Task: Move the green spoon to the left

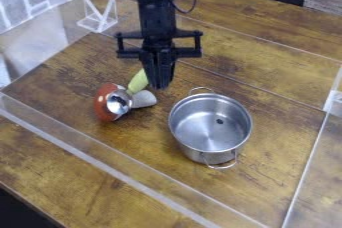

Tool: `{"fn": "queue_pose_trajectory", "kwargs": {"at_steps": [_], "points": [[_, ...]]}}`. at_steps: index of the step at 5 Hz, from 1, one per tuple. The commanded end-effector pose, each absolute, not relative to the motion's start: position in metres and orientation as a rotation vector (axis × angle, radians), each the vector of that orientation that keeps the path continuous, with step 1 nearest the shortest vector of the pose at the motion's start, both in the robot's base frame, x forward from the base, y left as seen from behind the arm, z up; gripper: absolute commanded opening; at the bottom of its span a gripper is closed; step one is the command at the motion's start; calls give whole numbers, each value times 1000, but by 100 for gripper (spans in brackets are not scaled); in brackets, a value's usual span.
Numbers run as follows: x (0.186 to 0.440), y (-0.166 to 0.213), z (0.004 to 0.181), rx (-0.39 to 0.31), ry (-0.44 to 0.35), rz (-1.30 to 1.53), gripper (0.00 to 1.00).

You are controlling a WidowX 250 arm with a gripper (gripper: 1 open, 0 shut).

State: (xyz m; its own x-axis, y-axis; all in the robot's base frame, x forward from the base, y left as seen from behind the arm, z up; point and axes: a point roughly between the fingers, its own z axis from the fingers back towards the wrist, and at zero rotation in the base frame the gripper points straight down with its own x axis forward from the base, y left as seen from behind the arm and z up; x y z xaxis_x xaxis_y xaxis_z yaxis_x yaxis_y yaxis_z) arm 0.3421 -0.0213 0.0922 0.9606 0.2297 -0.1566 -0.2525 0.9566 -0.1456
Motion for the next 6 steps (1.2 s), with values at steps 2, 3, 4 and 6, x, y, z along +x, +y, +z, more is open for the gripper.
{"fn": "queue_pose_trajectory", "kwargs": {"at_steps": [2,3,4,6], "points": [[344,-29,151,-158,20,146,0],[342,-48,155,-158,23,131,0],[337,-71,152,-163,32,80,0],[329,-89,136,-167,51,51,100]]}}
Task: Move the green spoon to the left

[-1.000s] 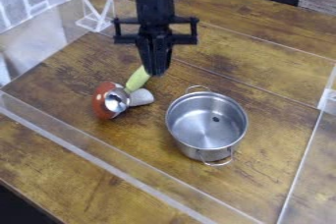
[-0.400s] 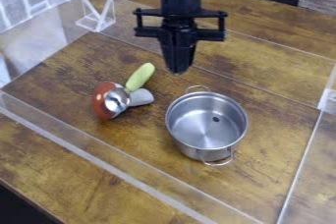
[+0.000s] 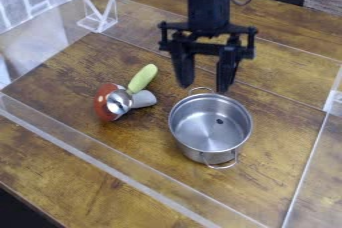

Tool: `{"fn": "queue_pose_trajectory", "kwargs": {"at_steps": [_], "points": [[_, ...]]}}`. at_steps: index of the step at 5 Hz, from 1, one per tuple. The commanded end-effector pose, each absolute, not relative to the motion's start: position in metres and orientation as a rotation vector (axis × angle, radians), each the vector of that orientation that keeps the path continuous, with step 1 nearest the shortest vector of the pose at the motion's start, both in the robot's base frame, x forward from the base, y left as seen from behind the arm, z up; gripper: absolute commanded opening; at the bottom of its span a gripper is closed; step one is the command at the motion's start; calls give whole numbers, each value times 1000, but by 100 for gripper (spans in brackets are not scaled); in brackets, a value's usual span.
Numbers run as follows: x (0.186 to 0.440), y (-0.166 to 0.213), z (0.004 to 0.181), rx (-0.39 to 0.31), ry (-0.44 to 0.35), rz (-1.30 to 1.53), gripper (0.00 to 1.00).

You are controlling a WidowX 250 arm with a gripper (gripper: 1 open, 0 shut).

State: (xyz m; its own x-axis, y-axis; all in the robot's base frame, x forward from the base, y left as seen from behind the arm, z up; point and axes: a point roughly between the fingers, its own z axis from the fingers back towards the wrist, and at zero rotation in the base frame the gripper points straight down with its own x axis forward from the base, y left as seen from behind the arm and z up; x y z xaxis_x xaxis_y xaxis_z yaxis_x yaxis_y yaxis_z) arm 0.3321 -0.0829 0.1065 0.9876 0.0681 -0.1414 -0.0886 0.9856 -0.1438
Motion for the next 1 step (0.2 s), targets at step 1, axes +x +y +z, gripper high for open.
{"fn": "queue_pose_trajectory", "kwargs": {"at_steps": [1], "points": [[323,-89,127,-168,60,30,100]]}}
